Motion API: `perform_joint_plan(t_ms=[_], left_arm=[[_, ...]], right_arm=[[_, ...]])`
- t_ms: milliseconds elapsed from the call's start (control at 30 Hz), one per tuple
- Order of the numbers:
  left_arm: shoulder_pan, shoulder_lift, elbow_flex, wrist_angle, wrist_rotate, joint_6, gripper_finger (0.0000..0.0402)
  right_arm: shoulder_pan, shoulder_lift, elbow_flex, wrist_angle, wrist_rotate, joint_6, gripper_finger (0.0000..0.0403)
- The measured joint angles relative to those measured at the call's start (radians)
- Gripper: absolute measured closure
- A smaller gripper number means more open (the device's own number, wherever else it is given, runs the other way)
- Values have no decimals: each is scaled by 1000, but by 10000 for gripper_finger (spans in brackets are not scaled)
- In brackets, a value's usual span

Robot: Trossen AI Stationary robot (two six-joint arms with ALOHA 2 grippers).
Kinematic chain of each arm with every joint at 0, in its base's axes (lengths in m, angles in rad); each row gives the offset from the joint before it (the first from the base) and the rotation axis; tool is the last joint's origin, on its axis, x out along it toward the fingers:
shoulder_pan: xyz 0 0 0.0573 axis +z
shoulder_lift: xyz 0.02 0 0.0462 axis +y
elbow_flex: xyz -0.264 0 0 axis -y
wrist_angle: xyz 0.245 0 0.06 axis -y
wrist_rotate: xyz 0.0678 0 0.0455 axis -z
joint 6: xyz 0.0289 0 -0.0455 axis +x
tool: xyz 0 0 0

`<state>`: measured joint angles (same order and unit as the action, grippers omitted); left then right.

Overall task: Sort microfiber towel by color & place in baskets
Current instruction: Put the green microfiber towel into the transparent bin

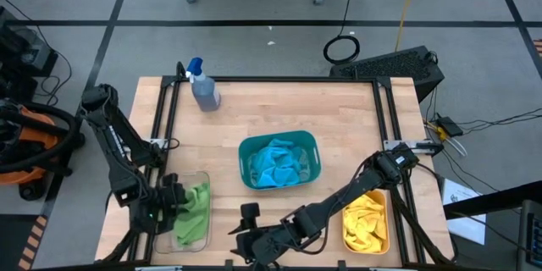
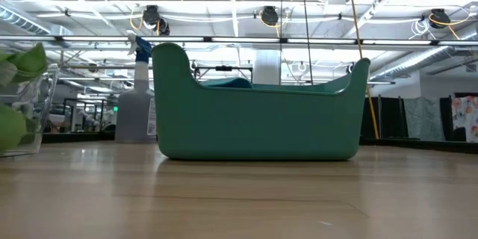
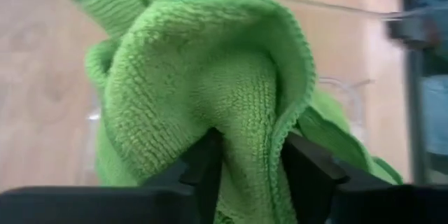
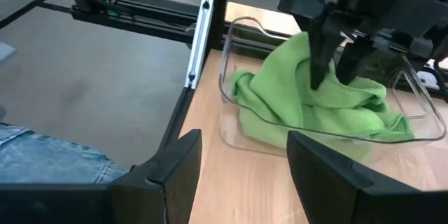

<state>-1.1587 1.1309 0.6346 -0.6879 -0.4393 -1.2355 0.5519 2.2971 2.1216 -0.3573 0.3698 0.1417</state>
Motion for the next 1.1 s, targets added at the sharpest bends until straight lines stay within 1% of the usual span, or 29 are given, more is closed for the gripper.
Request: perform_joint_plan(t_ms=[67,200,333,533,567,600,733,800,900,1000,1100], left_arm=[[0,0,0,28,13,20,243],[0,0,18,-14,45,14,210],[0,-18,78,-53,51,16,204],[-21,-47,202,-187,79,20,204],[-24,-49,215,-204,68,25,204],[-28,-49,225,-217,35,43,204],[-25,-36,219,-216,-179,120,205],[-5,-22,195,-218,-204,126,213],[31,-1,137,-209,-150,113,239],[48,22,68,-204,-92,54,276],[53,41,6,-185,-83,-8,310]], right_arm=[[1,0,0,-1,-1,0,200],[0,0,0,0,0,0,200],[0,0,0,0,0,1,200],[2,0,0,-15,-2,11,200],[3,0,0,-22,-2,14,200],[5,0,0,-26,-2,16,200],[6,1,0,-28,-2,17,200],[6,1,0,-27,-2,18,200],[6,1,0,-27,-2,20,200],[6,1,0,-28,-2,23,200],[6,2,0,-28,-3,22,200]])
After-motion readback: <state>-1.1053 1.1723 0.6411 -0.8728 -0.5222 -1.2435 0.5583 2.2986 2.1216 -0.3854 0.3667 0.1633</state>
